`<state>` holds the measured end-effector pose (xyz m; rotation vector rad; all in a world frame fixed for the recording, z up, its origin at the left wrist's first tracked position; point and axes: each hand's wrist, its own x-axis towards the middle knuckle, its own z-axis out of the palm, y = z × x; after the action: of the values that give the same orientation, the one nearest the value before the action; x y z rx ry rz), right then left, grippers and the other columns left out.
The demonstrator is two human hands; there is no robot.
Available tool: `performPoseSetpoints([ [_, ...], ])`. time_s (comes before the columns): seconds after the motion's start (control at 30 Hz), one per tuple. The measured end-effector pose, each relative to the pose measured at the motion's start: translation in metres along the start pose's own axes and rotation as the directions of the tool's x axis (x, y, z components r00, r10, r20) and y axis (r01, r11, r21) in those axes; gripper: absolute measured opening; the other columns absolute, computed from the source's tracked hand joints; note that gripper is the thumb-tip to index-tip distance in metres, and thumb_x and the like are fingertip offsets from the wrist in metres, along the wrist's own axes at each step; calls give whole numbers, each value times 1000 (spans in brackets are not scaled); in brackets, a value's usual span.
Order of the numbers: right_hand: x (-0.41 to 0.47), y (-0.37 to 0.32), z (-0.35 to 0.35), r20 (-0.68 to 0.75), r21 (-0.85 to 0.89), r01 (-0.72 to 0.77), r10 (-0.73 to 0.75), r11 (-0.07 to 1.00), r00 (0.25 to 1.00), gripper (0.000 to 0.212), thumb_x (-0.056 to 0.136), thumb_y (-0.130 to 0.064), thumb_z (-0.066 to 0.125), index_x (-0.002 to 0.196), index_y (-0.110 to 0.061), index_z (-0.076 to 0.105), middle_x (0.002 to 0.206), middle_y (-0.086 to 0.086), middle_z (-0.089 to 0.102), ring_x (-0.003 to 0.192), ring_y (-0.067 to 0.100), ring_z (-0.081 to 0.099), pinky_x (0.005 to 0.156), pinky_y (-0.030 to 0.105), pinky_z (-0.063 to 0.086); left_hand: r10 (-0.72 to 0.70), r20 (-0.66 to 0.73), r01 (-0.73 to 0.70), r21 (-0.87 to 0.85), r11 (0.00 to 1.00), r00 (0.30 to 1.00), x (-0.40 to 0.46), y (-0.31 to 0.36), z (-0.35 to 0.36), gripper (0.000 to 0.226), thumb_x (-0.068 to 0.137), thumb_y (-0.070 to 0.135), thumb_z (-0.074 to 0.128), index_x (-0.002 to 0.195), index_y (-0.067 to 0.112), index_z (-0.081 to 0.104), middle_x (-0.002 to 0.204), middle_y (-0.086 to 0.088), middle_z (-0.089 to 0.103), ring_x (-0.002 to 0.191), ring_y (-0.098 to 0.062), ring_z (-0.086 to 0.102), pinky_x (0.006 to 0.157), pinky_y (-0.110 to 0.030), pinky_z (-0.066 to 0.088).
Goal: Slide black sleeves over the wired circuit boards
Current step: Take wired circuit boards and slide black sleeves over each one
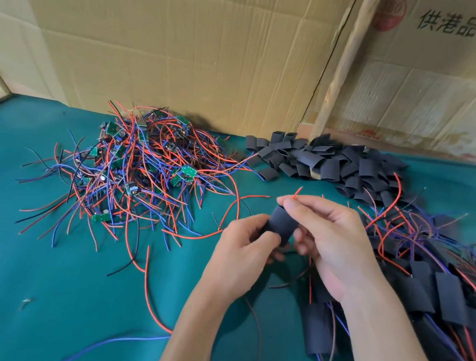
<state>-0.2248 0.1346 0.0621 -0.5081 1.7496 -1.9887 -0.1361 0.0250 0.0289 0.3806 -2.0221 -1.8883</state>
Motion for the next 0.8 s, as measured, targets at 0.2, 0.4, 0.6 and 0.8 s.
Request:
performPoseSetpoints([
  [0.2,1,-4,-6,-53,103,80,-75,991,996,3,88,0,72,88,0,75,88,9,74,64,16,64,61,22,57,-73,122,106,-290,951,990,-1,0,-12,36,88,25,48,111,13,73,109,-10,76,92,-25,72,79,-31,58],
  [0.4,0,-9,-11,-17,-13,177,-177,984,984,15,87,3,73,85,-11,77,82,16,77,66,21,71,64,25,58,-34,190,108,-395,912,981,-5,2,-15,36,99,34,52,128,21,68,118,-7,72,107,-28,69,81,-39,59],
  [0.6,1,-16,-11,-124,-119,356,-369,927,921,12,87,0,75,86,-12,76,81,12,77,67,20,72,59,24,55,-82,165,143,-402,905,983,-3,-4,-11,30,93,30,63,119,17,73,101,-10,72,107,-27,69,91,-42,57],
  [0.8,-1,-27,-8,-241,79,424,-395,902,886,14,89,3,71,90,-10,75,83,15,77,72,22,74,70,25,58,-56,207,145,-445,884,977,-2,-5,-9,43,87,25,61,126,6,64,103,-10,71,108,-23,66,92,-40,58],
])
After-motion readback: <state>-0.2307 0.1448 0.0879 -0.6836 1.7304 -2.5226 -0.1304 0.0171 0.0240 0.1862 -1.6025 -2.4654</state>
